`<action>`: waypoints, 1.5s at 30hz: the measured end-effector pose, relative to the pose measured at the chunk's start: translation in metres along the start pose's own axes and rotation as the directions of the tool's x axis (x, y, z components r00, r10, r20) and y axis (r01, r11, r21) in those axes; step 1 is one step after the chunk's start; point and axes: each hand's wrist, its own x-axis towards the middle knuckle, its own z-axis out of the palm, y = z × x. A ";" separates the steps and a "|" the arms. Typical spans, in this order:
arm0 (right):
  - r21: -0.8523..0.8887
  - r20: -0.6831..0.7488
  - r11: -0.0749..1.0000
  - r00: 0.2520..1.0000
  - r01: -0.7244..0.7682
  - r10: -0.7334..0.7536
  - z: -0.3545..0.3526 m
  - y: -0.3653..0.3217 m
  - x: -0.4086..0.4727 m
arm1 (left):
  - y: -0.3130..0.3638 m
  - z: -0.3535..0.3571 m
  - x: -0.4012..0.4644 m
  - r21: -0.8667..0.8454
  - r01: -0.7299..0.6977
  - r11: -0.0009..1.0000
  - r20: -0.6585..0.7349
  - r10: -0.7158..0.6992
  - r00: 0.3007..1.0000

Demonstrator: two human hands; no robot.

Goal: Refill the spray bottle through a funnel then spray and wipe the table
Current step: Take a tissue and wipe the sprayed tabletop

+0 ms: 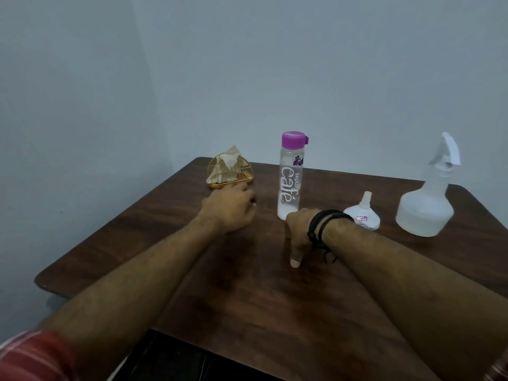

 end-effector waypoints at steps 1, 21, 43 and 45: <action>-0.014 0.014 1.000 1.000 0.002 -0.002 -0.003 -0.002 0.001 | -0.010 -0.002 0.007 0.014 0.022 1.000 -0.012 -0.021 1.000; -0.050 -0.019 0.997 0.998 0.059 -0.060 -0.005 -0.003 0.020 | -0.103 -0.012 0.152 -0.098 0.320 0.942 -0.054 -0.326 0.944; -0.109 0.055 0.993 0.998 0.050 -0.044 -0.009 -0.003 0.018 | -0.112 -0.045 0.175 -0.468 0.251 0.847 -0.306 -0.422 0.853; -0.107 0.053 0.993 0.998 0.050 -0.044 -0.008 -0.003 0.018 | -0.115 -0.049 0.175 -0.486 0.243 0.840 -0.336 -0.436 0.835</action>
